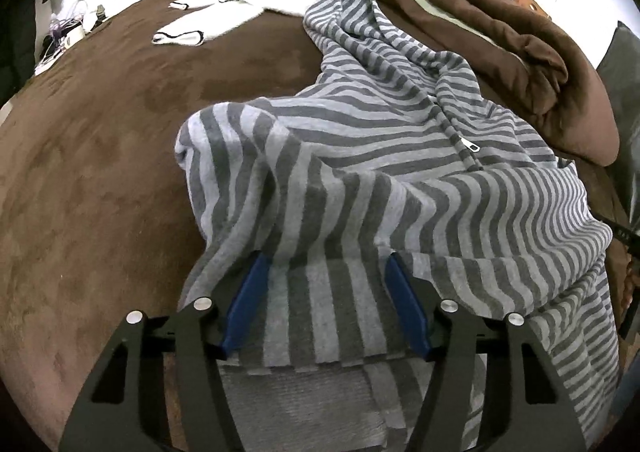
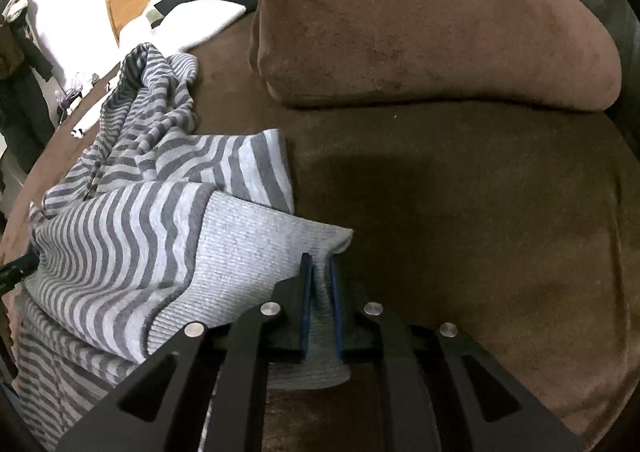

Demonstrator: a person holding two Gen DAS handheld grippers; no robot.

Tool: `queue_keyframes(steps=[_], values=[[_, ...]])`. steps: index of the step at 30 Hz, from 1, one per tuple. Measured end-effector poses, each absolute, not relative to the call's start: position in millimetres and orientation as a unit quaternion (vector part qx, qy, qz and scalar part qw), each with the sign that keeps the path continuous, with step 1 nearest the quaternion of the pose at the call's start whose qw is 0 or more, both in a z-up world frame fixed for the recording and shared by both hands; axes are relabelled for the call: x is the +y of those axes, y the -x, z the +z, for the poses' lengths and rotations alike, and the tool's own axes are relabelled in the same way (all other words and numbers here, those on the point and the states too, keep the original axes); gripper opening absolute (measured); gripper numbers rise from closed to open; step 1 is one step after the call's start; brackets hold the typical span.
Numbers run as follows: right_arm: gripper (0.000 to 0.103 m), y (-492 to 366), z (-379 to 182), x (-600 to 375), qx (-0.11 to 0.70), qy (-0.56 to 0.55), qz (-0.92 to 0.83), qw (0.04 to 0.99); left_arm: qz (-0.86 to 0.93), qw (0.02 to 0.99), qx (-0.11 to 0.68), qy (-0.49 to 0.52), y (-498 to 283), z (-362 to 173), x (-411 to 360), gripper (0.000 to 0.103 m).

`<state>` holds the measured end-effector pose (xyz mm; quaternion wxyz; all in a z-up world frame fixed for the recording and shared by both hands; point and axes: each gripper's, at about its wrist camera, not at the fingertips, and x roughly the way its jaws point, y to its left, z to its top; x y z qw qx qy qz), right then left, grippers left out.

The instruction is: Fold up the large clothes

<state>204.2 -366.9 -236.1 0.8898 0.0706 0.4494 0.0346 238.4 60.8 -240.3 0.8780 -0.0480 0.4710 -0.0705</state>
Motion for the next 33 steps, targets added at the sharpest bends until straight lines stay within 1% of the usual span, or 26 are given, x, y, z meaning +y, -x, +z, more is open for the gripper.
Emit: queue_keyframes(steps=[5,7,9,10,11,12,13,14,16,19,23,29,33], values=[[0.011,-205,-235,-366,0.450,-0.072,0.035,0.889,-0.069,0.880,0.467,0.043,-238,-241,59,0.063],[0.012,-205,-235,-366,0.451,-0.072,0.035,0.889,-0.070,0.881,0.466,0.044,-238,-241,59,0.062],[0.016,-205,-234,-365,0.453,-0.069,0.034,0.888,-0.074,0.880,0.466,0.046,-238,-238,59,0.066],[0.027,-205,-232,-364,0.453,-0.068,0.033,0.888,-0.079,0.880,0.466,0.048,-237,-235,58,0.074],[0.042,-205,-230,-364,0.452,-0.067,0.030,0.889,-0.083,0.880,0.465,0.048,-236,-232,57,0.085],[0.050,-204,-225,-364,0.448,-0.065,0.022,0.891,-0.085,0.883,0.460,0.043,-234,-226,54,0.089],[0.059,-201,-220,-365,0.441,-0.066,0.019,0.895,-0.083,0.886,0.455,0.037,-232,-222,52,0.094],[0.065,-199,-215,-366,0.433,-0.069,0.022,0.899,-0.082,0.890,0.448,0.032,-230,-217,51,0.095],[0.069,-193,-201,-364,0.418,-0.069,0.028,0.906,-0.085,0.894,0.438,0.033,-227,-205,52,0.096],[0.071,-190,-179,-349,0.404,-0.056,0.056,0.911,-0.082,0.898,0.431,0.044,-228,-189,57,0.096],[0.072,-204,-154,-320,0.400,-0.038,0.104,0.910,-0.065,0.896,0.437,0.047,-250,-174,62,0.096],[0.072,-264,-131,-264,0.396,-0.019,0.171,0.902,-0.052,0.883,0.462,0.061,-292,-173,67,0.096],[0.072,-309,-125,-238,0.392,-0.034,0.191,0.899,-0.053,0.878,0.472,0.056,-322,-173,68,0.096]])
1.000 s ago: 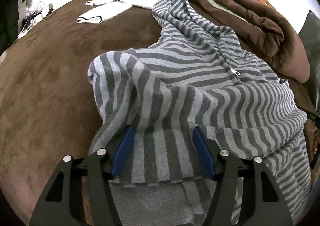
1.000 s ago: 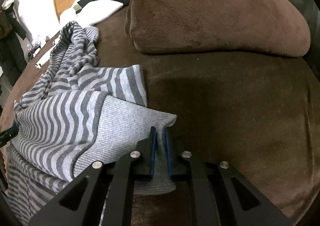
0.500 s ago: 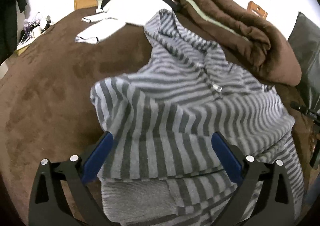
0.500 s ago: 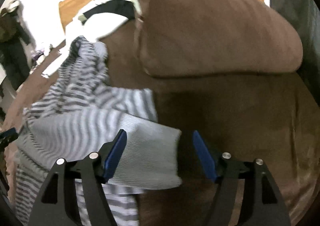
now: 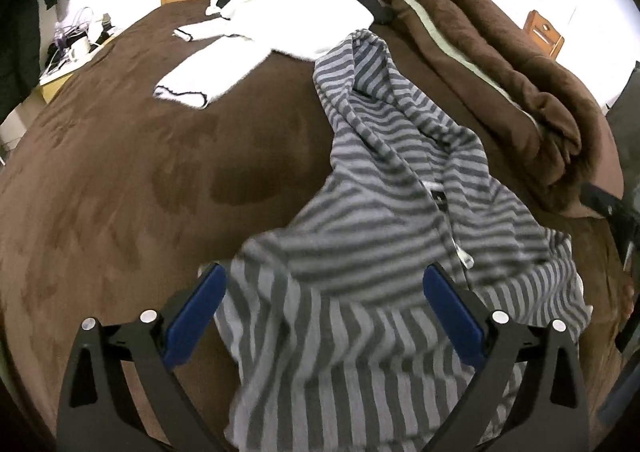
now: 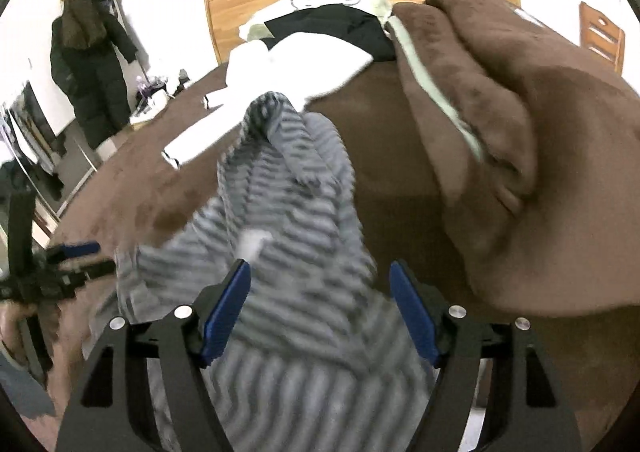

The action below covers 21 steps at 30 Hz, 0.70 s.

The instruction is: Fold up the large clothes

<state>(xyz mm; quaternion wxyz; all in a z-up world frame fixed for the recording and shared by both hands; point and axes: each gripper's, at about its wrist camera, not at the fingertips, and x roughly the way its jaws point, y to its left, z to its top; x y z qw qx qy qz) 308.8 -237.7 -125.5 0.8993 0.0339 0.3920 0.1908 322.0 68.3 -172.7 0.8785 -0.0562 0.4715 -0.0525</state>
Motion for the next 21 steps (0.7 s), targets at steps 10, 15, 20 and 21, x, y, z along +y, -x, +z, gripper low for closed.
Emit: queue_keyframes(steps=[10,15,20,21], values=[[0.071,-424,-140,-157,0.405,0.007,0.237,0.883,-0.043,0.869,0.490,0.054,-390,-195,67,0.096],[0.069,-472,-152,-126,0.409,0.019,0.247,0.878,-0.037,0.865,0.497,0.060,-396,-219,66,0.096],[0.064,-507,-184,-113,0.441,0.032,0.229,0.867,-0.029,0.858,0.508,0.075,-400,-242,71,0.096],[0.064,-510,-189,-111,0.445,0.041,0.221,0.867,-0.030,0.857,0.508,0.079,-400,-246,72,0.096]])
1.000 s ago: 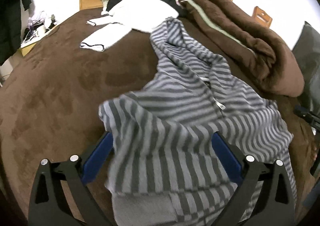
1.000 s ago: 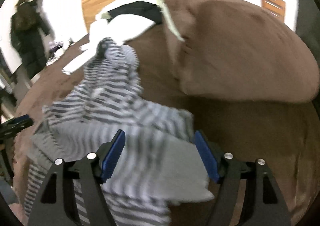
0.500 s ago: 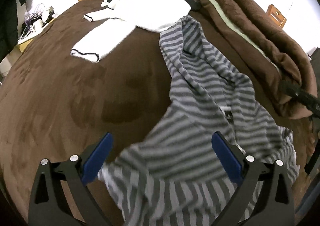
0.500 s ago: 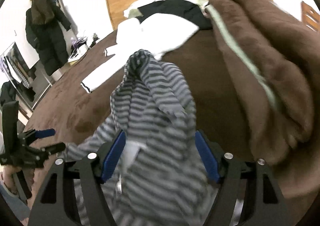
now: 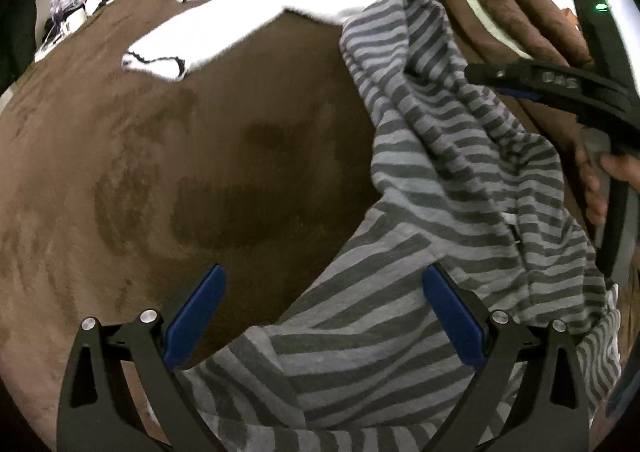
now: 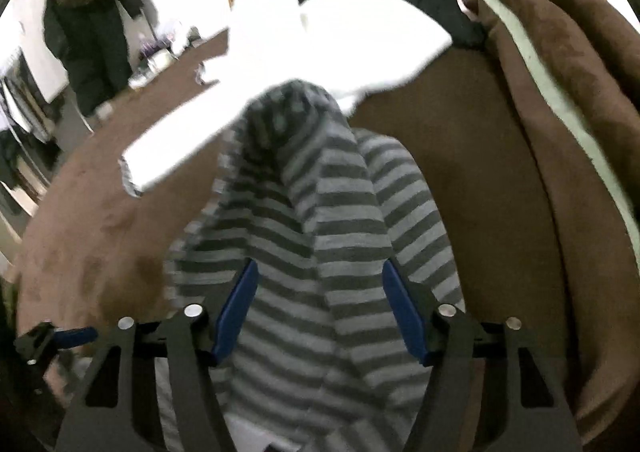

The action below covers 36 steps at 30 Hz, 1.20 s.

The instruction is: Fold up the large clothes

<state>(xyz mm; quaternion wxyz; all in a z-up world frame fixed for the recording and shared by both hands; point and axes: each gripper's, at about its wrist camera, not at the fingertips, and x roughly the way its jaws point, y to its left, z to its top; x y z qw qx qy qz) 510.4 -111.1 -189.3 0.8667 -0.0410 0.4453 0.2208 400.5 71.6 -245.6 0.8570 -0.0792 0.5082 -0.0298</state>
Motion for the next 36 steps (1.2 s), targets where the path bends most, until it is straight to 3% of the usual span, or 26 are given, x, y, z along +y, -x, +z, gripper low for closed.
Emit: queue_keyframes(steps=[2,3,4,8,14,23,36], values=[[0.060,-521,-203,-110,0.463,0.054,0.202,0.861,-0.030,0.856,0.510,0.085,-401,-251,73,0.096],[0.054,-524,-208,-109,0.469,0.057,0.196,0.859,-0.029,0.854,0.511,0.086,-401,-253,73,0.096],[0.036,-527,-212,-109,0.474,0.062,0.190,0.858,-0.030,0.855,0.511,0.087,-401,-254,73,0.096],[0.015,-524,-209,-115,0.468,0.048,0.200,0.859,-0.029,0.857,0.508,0.084,-400,-254,72,0.096],[0.012,-502,-170,-123,0.415,0.029,0.229,0.880,-0.025,0.857,0.508,0.079,-400,-246,70,0.096],[0.008,-387,-89,-156,0.310,0.036,0.283,0.907,-0.010,0.870,0.489,0.063,-369,-207,76,0.096],[0.008,-189,-109,-201,0.364,0.059,0.311,0.876,-0.024,0.885,0.462,0.049,-286,-165,57,0.096]])
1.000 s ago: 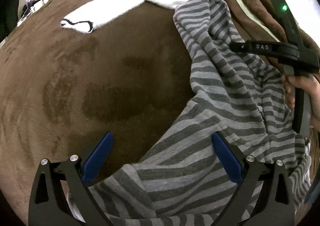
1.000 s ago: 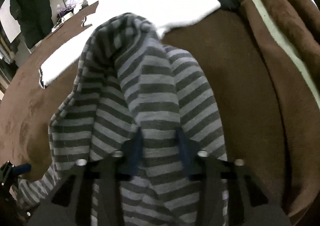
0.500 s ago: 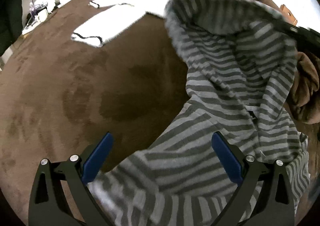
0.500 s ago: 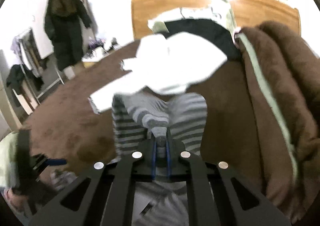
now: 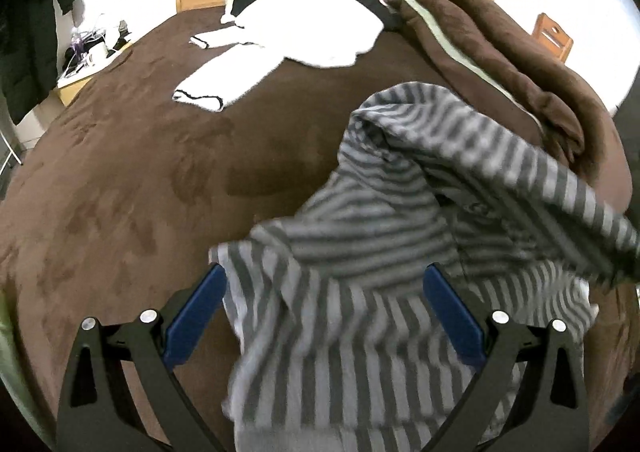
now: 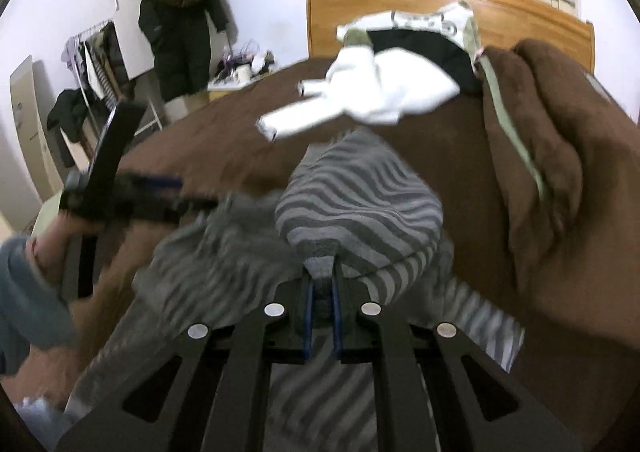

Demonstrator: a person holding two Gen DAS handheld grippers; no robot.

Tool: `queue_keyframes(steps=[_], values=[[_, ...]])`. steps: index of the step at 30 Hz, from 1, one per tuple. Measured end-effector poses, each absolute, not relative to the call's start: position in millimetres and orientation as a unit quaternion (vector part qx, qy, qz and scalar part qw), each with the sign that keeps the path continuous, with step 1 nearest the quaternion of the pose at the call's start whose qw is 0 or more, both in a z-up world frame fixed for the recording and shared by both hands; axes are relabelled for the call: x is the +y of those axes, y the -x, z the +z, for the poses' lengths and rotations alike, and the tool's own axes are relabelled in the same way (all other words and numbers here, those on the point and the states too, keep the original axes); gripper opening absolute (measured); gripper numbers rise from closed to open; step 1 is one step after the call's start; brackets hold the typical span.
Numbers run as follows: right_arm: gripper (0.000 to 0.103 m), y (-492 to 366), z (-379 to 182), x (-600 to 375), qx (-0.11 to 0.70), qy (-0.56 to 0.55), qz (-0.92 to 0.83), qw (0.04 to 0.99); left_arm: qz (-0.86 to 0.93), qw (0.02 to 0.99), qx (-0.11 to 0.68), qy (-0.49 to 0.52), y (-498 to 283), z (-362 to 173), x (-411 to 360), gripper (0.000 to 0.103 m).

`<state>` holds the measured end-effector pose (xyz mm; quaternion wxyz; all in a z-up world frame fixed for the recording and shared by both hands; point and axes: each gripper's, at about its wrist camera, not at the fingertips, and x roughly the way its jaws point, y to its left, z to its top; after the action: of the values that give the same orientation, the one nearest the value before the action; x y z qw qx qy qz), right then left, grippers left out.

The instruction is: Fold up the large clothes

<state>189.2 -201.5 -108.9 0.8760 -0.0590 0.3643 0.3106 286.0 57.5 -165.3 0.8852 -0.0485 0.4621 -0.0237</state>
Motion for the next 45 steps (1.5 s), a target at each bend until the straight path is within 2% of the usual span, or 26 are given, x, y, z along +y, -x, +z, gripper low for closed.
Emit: queue_keyframes(steps=[8,16,19,22,28,36,45], values=[[0.009,-113,-176,-204,0.437,0.040,0.298,0.848,-0.054,0.869,0.491,0.044,-239,-191,34,0.096],[0.011,-108,-201,-212,0.435,-0.008,0.276,0.857,-0.076,0.865,0.496,0.016,-219,-207,15,0.096],[0.026,-110,-189,-215,0.429,-0.014,0.280,0.859,-0.080,0.870,0.486,0.008,-221,-199,14,0.096],[0.057,-115,-168,-224,0.412,-0.029,0.279,0.867,-0.085,0.875,0.477,-0.005,-233,-185,15,0.096],[0.058,-160,-141,-244,0.393,-0.067,0.274,0.875,-0.106,0.876,0.468,-0.048,-282,-163,11,0.096],[0.058,-243,-160,-239,0.414,-0.107,0.282,0.859,-0.136,0.858,0.492,-0.062,-365,-167,1,0.096],[0.054,-281,-181,-229,0.431,-0.113,0.297,0.844,-0.188,0.838,0.499,-0.115,-400,-163,-23,0.095]])
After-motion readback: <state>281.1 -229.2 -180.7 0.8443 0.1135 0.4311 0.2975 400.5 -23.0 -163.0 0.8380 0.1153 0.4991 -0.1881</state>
